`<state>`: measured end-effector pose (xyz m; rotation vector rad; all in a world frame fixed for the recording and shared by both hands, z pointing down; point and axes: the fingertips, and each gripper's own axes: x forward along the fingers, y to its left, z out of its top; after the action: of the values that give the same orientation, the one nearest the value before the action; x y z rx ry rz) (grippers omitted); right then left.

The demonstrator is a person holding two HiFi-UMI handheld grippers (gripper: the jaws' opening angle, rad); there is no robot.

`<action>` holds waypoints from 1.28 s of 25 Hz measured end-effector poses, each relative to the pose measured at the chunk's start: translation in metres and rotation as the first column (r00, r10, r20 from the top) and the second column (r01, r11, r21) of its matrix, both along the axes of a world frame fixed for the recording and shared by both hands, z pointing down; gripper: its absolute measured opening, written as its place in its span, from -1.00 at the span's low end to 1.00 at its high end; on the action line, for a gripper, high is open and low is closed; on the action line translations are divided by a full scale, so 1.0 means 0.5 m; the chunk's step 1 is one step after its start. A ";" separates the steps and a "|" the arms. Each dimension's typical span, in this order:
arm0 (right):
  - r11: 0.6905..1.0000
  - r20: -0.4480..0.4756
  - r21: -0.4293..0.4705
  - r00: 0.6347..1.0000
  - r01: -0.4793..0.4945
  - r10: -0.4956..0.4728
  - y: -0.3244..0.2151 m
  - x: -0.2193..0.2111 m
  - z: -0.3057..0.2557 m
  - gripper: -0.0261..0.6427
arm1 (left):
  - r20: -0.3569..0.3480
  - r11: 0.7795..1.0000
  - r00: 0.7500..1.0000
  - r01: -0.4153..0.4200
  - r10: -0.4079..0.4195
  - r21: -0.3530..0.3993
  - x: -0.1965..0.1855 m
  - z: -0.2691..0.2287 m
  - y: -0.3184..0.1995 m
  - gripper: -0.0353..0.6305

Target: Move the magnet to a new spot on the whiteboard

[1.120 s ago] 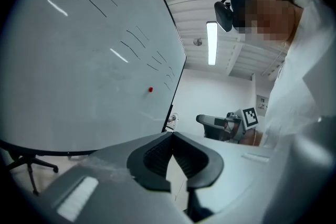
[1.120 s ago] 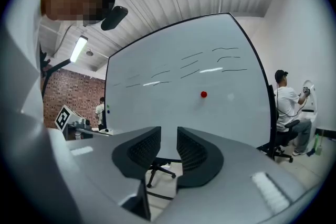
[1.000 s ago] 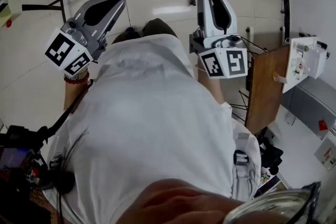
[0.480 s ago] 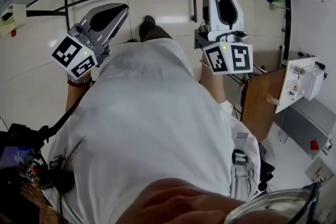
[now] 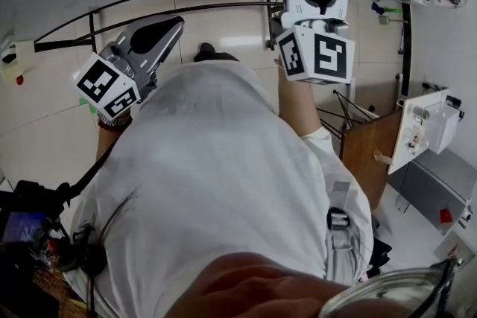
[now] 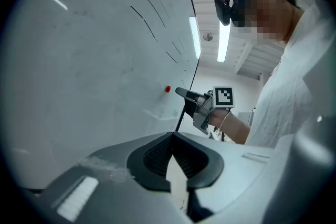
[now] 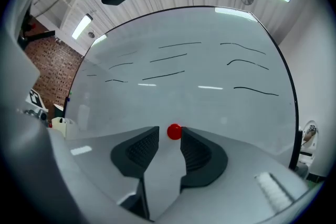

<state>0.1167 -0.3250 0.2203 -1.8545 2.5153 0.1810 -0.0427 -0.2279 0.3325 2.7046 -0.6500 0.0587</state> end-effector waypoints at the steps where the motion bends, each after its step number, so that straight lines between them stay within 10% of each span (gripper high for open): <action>1: 1.000 0.006 0.000 1.000 -0.008 0.008 -0.009 -0.002 -0.002 -0.56 | 0.000 1.000 1.000 0.006 -0.006 0.000 -0.001 -0.001 -0.004 -0.90; 32: 0.998 -0.052 0.056 0.998 0.034 -0.031 -0.008 -0.029 -0.002 -0.56 | -0.002 0.998 0.998 0.057 -0.057 -0.003 -0.011 -0.008 -0.028 -0.90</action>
<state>0.1023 -0.3292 0.2193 -1.8099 2.5439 0.2999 -0.0485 -0.2420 0.3286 2.6809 -0.7257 0.0431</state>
